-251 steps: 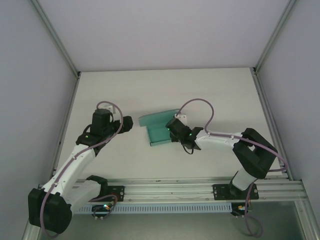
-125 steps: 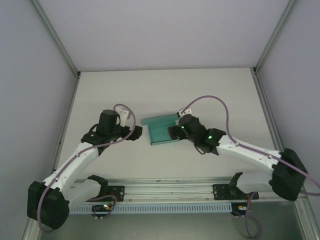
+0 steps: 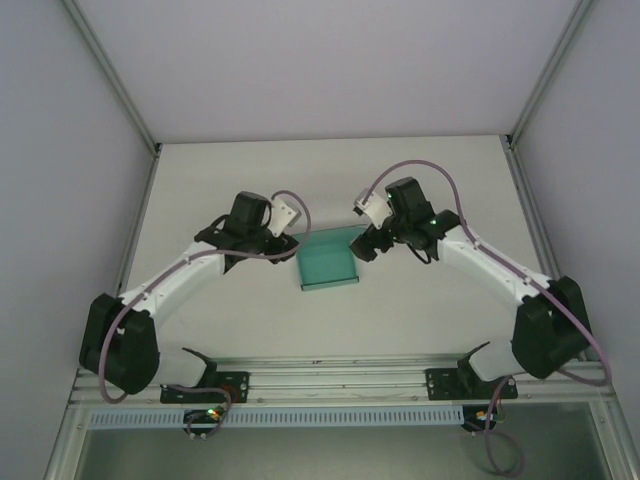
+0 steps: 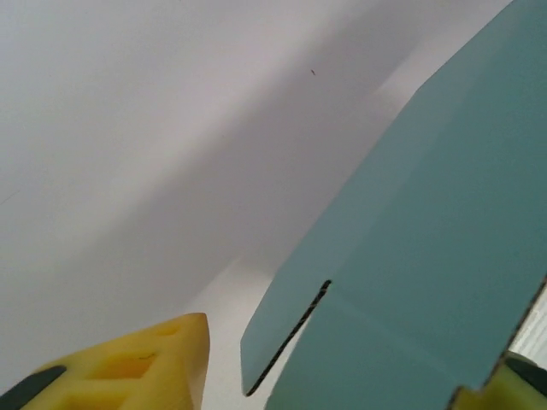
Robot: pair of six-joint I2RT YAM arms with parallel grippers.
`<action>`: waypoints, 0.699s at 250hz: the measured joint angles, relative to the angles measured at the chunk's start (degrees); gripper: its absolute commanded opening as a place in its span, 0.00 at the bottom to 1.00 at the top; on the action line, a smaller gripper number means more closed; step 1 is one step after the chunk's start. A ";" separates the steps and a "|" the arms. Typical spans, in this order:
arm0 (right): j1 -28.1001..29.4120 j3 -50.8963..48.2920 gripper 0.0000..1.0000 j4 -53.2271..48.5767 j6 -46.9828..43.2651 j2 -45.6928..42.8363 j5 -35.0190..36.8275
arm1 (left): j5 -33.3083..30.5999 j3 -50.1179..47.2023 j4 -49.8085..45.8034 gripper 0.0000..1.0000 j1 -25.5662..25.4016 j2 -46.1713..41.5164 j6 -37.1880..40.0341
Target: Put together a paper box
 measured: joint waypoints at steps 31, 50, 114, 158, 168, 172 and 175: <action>-0.42 2.10 0.91 -0.50 -2.21 5.01 -1.01 | -0.13 1.07 -0.90 0.16 -0.09 1.51 2.36; -0.48 3.13 0.73 -0.46 -2.56 7.41 -1.05 | -0.26 1.46 -1.53 0.10 -0.09 2.10 3.82; -0.61 5.35 0.62 -0.33 -2.56 9.94 -1.05 | -0.59 1.57 -1.70 0.00 -0.74 2.23 7.10; -1.22 5.35 0.66 -0.83 -5.35 9.57 -0.24 | -0.46 1.57 -1.75 0.00 -1.73 2.19 11.85; -1.62 5.35 0.67 -1.16 -6.47 9.22 -0.07 | -0.35 1.62 -1.81 0.00 -1.84 2.19 12.90; -1.75 5.35 0.67 -1.27 -6.86 9.05 -0.04 | -0.22 1.70 -1.97 0.00 -1.86 2.19 13.31; -1.90 5.35 0.67 -1.40 -7.23 8.87 0.04 | -0.13 1.79 -2.08 0.00 -1.86 2.19 13.68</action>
